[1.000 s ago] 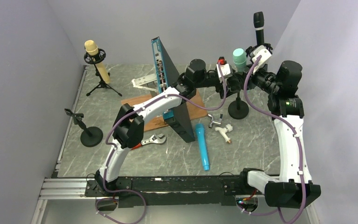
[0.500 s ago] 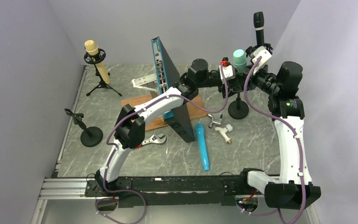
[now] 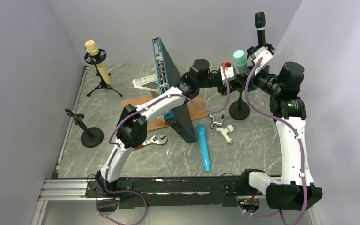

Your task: Remove the microphone from the stand

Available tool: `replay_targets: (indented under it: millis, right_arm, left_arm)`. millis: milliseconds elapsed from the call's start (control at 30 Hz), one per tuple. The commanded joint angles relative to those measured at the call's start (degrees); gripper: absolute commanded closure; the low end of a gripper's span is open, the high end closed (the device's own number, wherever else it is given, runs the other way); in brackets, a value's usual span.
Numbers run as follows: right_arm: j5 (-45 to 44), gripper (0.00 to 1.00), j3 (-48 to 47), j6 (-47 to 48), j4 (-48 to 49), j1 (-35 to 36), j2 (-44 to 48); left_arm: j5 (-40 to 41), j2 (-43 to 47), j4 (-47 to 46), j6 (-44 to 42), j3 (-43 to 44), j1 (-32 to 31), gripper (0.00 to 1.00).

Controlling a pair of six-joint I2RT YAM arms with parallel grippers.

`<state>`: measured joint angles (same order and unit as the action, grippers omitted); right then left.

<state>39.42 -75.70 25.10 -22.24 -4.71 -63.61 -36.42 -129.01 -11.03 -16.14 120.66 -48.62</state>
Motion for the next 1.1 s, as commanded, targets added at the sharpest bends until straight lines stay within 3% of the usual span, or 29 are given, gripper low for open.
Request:
replay_targets:
  millis: [0, 33, 67, 300, 433, 467, 533, 567, 633, 667, 900, 1067]
  right_arm:
    - [1.8, 1.0, 0.3, -3.7, 0.2, 0.3, 1.5]
    - [1.7, 1.0, 0.2, -3.7, 0.3, 0.3, 1.6]
    - [1.5, 1.0, 0.0, -4.1, 0.4, 0.3, 1.5]
    - [-3.5, 1.0, -1.7, -8.6, 3.2, 0.3, 2.4]
    - [0.3, 1.0, -3.7, -8.1, 2.1, 0.3, 2.6]
    - [0.9, 1.0, -3.8, -7.2, 1.2, 0.3, 2.4]
    - [1.1, 1.0, -4.0, -5.9, -0.6, 0.3, 1.7]
    - [1.1, 1.0, -3.9, -5.3, -1.2, 0.3, 1.4]
    - [1.5, 1.0, -3.2, -5.0, -1.0, 0.3, 1.4]
    - [1.7, 1.0, -2.7, -5.1, -0.6, 0.3, 1.6]
    - [3.2, 1.0, -3.7, -5.0, -1.4, 0.3, 0.9]
    - [2.3, 1.0, -3.2, -4.2, -1.8, 0.3, 1.1]
  left_arm:
    - [0.7, 1.3, 0.8, -2.0, 1.5, -0.4, 0.72]
    - [1.4, 1.3, 1.2, -2.1, 1.5, -0.5, 0.95]
    - [1.8, 1.6, 0.9, -1.9, 1.2, -0.5, 1.0]
    - [2.7, 1.1, 3.4, -0.3, 2.9, -0.4, 1.0]
    - [1.1, 1.8, 3.6, 1.4, 2.3, -0.4, 1.0]
    - [0.7, 2.0, 3.6, 1.8, 2.0, -0.4, 0.92]
    - [-0.2, 3.1, 3.3, 2.8, 1.6, -0.4, 0.53]
    - [-0.5, 3.5, 3.1, 2.9, 1.5, -0.4, 0.4]
    - [-1.0, 4.0, 2.9, 3.0, 1.5, -0.4, 0.17]
    - [-1.1, 3.9, 3.4, 3.0, 2.2, -0.4, 0.11]
    - [-2.0, 2.8, 4.0, 3.1, 4.3, -0.4, 0.12]
    - [-1.8, 3.9, 2.7, 3.6, 2.9, -0.4, 0.29]
